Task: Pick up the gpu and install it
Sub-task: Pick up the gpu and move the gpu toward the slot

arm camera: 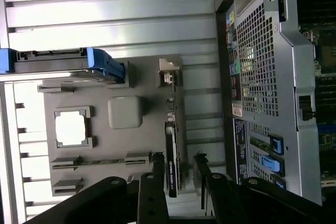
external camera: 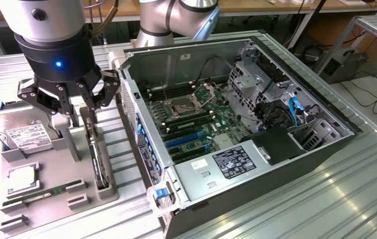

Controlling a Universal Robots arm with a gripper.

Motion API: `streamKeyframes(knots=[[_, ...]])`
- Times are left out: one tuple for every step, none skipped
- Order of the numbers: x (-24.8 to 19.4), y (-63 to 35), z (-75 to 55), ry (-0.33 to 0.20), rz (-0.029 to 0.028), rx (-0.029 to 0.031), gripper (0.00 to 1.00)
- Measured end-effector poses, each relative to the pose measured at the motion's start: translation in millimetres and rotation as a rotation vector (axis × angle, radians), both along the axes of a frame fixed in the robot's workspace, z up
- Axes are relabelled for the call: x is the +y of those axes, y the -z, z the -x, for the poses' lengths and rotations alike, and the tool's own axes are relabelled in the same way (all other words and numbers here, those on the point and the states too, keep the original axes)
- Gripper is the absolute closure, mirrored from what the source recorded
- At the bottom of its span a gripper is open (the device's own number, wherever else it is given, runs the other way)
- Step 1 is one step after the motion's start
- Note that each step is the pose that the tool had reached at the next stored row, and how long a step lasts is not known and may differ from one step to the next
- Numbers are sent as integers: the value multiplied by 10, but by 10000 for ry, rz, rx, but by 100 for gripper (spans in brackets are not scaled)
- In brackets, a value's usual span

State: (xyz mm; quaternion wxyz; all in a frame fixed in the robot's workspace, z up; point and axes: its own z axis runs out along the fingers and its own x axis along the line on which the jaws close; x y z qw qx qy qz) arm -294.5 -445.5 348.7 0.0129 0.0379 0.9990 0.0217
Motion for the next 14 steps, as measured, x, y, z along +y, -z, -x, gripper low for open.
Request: streamKeyframes(knots=[[-4,16,-3,1,-1,0,64],[-11,38,-6,0,0,0,64],[-18,64,-10,0,0,0,64],[-23,81,-13,0,0,0,64],[-30,107,-17,1,1,1,64],[-41,144,-21,1,0,0,64],[-51,180,-26,0,0,0,64],[-61,217,-31,1,0,0,64],[-70,248,-36,0,0,0,64],[-82,279,-39,-1,1,0,64],[-90,296,-41,-1,1,0,64],[-100,318,-42,-3,0,0,64],[-109,340,-43,-4,1,1,64],[-117,358,-43,-5,0,0,64]])
